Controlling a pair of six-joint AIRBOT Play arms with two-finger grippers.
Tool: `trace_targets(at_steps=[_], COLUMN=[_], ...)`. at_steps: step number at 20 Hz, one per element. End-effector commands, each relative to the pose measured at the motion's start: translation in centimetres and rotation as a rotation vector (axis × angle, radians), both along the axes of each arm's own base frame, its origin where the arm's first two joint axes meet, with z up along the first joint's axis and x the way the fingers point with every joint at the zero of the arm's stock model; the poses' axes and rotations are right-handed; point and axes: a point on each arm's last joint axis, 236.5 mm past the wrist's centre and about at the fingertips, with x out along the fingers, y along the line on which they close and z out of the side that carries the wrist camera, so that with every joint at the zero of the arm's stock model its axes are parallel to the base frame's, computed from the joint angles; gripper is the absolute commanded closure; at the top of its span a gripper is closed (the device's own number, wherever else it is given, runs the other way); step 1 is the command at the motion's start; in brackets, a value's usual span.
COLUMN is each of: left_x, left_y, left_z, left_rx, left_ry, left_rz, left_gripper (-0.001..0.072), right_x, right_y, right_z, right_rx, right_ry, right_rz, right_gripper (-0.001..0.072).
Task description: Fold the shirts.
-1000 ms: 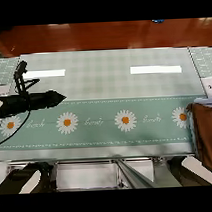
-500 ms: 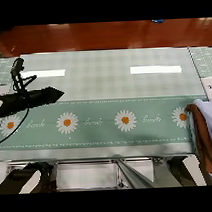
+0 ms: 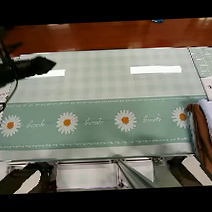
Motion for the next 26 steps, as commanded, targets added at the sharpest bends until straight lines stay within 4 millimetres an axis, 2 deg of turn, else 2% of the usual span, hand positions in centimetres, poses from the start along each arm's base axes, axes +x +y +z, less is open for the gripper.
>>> trace_targets(at_steps=[1, 2, 3, 4, 5, 6, 7, 8, 9, 10, 12, 14, 16, 22, 26], left_x=[2.1, 2.4, 2.4, 2.2, 2.4, 2.8, 2.5, 1.8, 1.4, 1.7, 3.3, 4.0, 4.1, 4.1, 4.1], left_y=[-2.7, -3.8, -4.9, -5.5, -4.9, -3.1, -1.4, -0.2, 0.2, 0.7, 1.8, 2.6, 2.7, 2.8, 2.7], left_z=[6.0, 6.1, 5.1, 2.7, -0.7, -5.3, -9.0, -12.1, -13.9, -14.8, -14.7, -14.3, -14.3, -14.4, -14.3], left_rx=[0.012, 0.016, 0.019, 0.045, 0.133, 0.227, 0.291, 0.330, 0.337, 0.335, 0.319, 0.312, 0.311, 0.318, 0.317], left_ry=[-0.081, -0.072, -0.038, 0.034, 0.102, 0.216, 0.316, 0.400, 0.440, 0.447, 0.411, 0.390, 0.390, 0.387, 0.385], left_rz=[-0.111, -0.148, -0.184, -0.207, -0.203, -0.125, -0.062, -0.037, -0.032, -0.015, 0.032, 0.058, 0.061, 0.055, 0.055], left_gripper=[0.0690, 0.0690, 0.0690, 0.0690, 0.0690, 0.0690, 0.0690, 0.0689, 0.0689, 0.0689, 0.0689, 0.0689, 0.0689, 0.0689, 0.0689], right_x=[14.9, 17.0, 18.7, 19.5, 19.8, 19.8, 19.7, 19.6, 19.6, 19.8, 20.1, 20.1, 20.1, 20.9, 20.4], right_y=[12.5, 16.9, 21.3, 24.8, 27.3, 28.3, 27.9, 27.0, 26.0, 25.4, 23.9, 23.7, 23.8, 24.4, 24.3], right_z=[9.2, 9.1, 7.4, 4.8, 1.0, -2.7, -6.4, -9.1, -11.2, -12.7, -15.0, -15.9, -16.0, -16.0, -16.0], right_rx=[0.050, 0.022, -0.027, -0.093, -0.179, -0.269, -0.375, -0.449, -0.478, -0.470, -0.397, -0.275, -0.214, -0.235, -0.234], right_ry=[-0.502, -0.513, -0.474, -0.399, -0.280, -0.139, 0.015, 0.138, 0.228, 0.273, 0.321, 0.320, 0.305, 0.269, 0.288], right_rz=[0.448, 0.574, 0.698, 0.808, 0.899, 0.946, 0.964, 0.950, 0.913, 0.885, 0.793, 0.742, 0.723, 0.735, 0.741], right_gripper=[0.0685, 0.0685, 0.0685, 0.0685, 0.0685, 0.0685, 0.0685, 0.0685, 0.0686, 0.0686, 0.0686, 0.0686, 0.0685, 0.0685, 0.0685])
